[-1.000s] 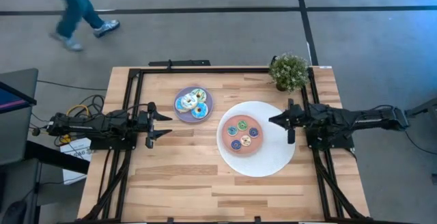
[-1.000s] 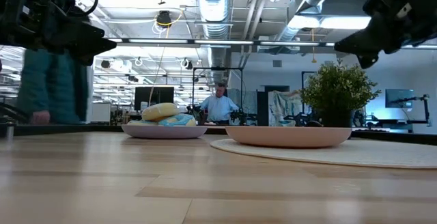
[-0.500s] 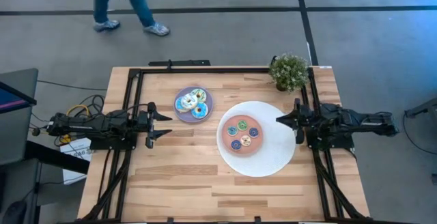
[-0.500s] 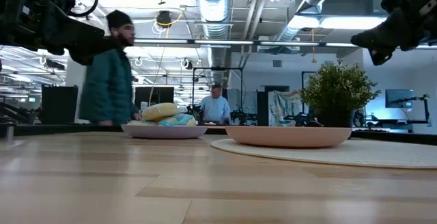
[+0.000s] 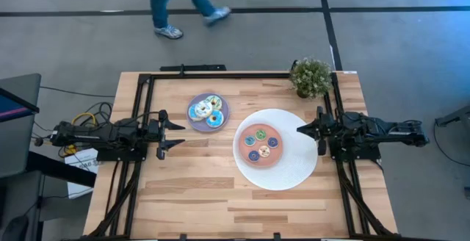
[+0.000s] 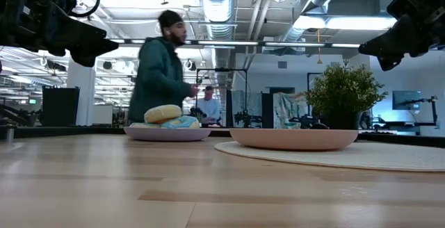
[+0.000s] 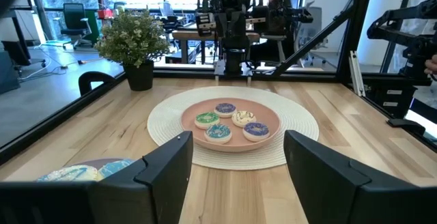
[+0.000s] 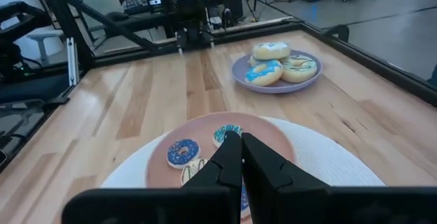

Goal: Pick & Place donuts
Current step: Return to Home Position

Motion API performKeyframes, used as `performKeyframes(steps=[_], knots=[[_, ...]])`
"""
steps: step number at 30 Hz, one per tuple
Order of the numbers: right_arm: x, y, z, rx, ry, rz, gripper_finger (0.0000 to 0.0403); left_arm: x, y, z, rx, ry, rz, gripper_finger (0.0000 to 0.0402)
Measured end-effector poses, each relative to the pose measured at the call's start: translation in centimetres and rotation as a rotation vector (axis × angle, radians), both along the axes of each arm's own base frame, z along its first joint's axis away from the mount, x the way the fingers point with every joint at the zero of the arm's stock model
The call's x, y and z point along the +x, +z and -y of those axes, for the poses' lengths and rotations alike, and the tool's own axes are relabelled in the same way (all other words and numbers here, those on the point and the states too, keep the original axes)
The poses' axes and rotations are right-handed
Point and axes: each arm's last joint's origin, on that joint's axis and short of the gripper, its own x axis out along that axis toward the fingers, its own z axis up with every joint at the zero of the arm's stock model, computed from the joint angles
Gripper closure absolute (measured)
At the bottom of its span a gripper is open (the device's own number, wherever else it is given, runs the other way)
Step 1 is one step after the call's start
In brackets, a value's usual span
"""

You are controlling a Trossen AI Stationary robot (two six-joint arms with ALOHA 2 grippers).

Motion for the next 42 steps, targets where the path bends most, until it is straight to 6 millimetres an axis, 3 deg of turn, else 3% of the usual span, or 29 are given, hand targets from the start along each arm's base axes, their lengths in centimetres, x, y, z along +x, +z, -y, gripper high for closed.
performKeyframes(steps=[6,15,42], knots=[[0.0,-0.2,0.0,-0.001,-0.002,-0.018,0.0402,0.0,0.0,0.0,0.0,0.0,0.0,0.0178],[0.2,-2.6,0.0,0.0,-0.006,-0.119,0.0401,0.0,0.0,0.0,0.0,0.0,0.001,0.0178],[0.2,-2.5,0.0,-0.004,-0.007,-0.109,0.0401,0.0,0.0,0.0,0.0,0.0,0.0,0.0178]])
